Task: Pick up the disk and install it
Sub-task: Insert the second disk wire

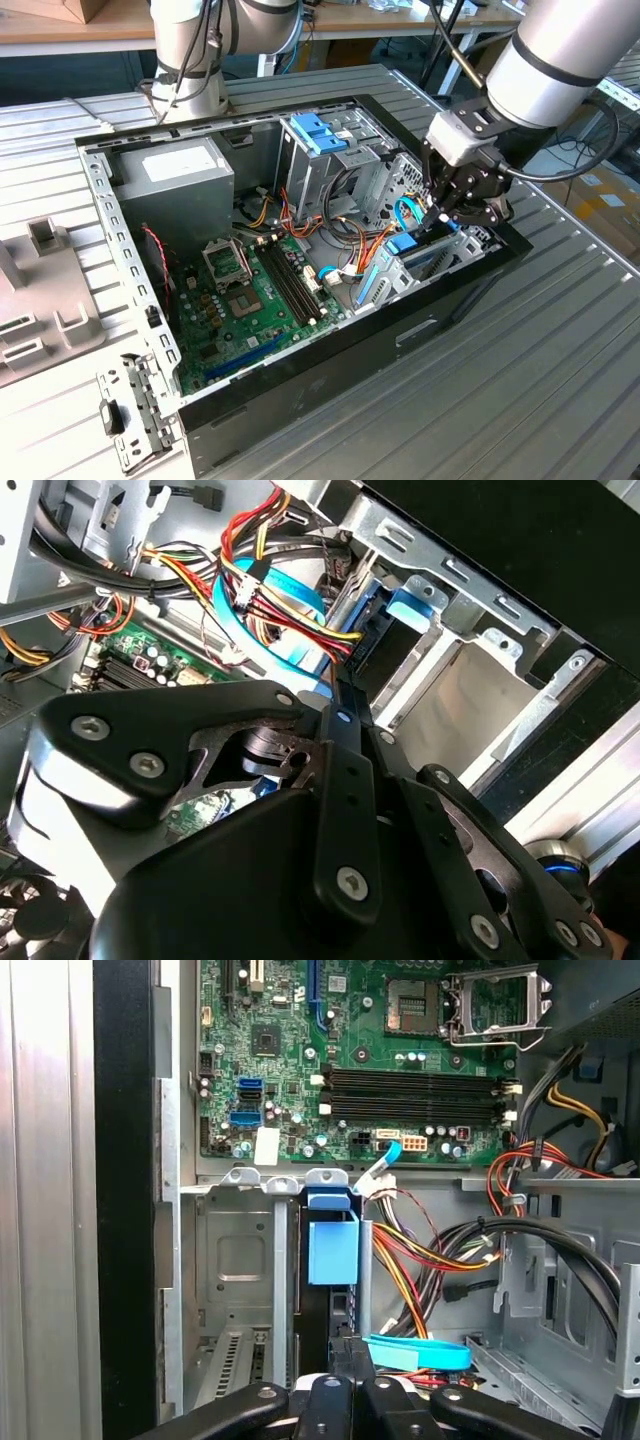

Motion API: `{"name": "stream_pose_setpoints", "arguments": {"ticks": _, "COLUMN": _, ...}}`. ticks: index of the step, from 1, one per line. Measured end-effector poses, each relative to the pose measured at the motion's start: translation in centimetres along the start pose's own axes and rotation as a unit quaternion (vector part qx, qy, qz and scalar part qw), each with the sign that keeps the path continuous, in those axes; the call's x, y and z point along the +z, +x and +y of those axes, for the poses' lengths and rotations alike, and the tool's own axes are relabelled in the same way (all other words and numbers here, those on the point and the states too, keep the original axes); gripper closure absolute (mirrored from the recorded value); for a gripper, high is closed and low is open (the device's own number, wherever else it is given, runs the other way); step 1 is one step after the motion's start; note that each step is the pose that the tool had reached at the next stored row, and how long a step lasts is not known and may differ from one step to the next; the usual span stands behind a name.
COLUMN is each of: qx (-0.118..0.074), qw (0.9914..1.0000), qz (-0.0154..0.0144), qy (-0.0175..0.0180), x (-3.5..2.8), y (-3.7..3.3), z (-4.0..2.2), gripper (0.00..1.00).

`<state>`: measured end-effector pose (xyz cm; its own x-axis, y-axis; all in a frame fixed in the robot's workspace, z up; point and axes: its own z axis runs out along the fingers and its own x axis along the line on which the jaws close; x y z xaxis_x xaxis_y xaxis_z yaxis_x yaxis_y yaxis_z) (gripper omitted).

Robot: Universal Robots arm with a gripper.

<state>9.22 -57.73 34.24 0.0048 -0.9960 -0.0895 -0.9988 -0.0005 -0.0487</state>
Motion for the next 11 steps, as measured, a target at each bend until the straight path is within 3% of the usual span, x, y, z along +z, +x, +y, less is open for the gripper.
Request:
{"name": "stream_pose_setpoints", "arguments": {"ticks": 1, "qx": 0.000, "qw": 1.00000, "qz": -0.0009, "qy": 0.0001, "x": -0.41, "y": -0.01, "z": -0.31, "gripper": 0.89}}
{"name": "stream_pose_setpoints", "arguments": {"ticks": 2, "qx": 0.000, "qw": 1.00000, "qz": 0.0001, "qy": 0.0000, "x": -1.96, "y": -0.15, "z": -0.75, "gripper": 0.89}}
{"name": "stream_pose_setpoints", "arguments": {"ticks": 3, "qx": 0.000, "qw": 1.00000, "qz": -0.0013, "qy": -0.0023, "x": -2.96, "y": -0.24, "z": -2.22, "gripper": 0.89}}
{"name": "stream_pose_setpoints", "arguments": {"ticks": 4, "qx": 0.000, "qw": 0.99999, "qz": -0.0037, "qy": -0.0025, "x": -3.02, "y": -0.23, "z": -2.32, "gripper": 0.89}}
{"name": "stream_pose_setpoints", "arguments": {"ticks": 11, "qx": 0.000, "qw": 0.99998, "qz": -0.0056, "qy": -0.0025, "x": -3.03, "y": -0.24, "z": -2.33, "gripper": 0.89}}
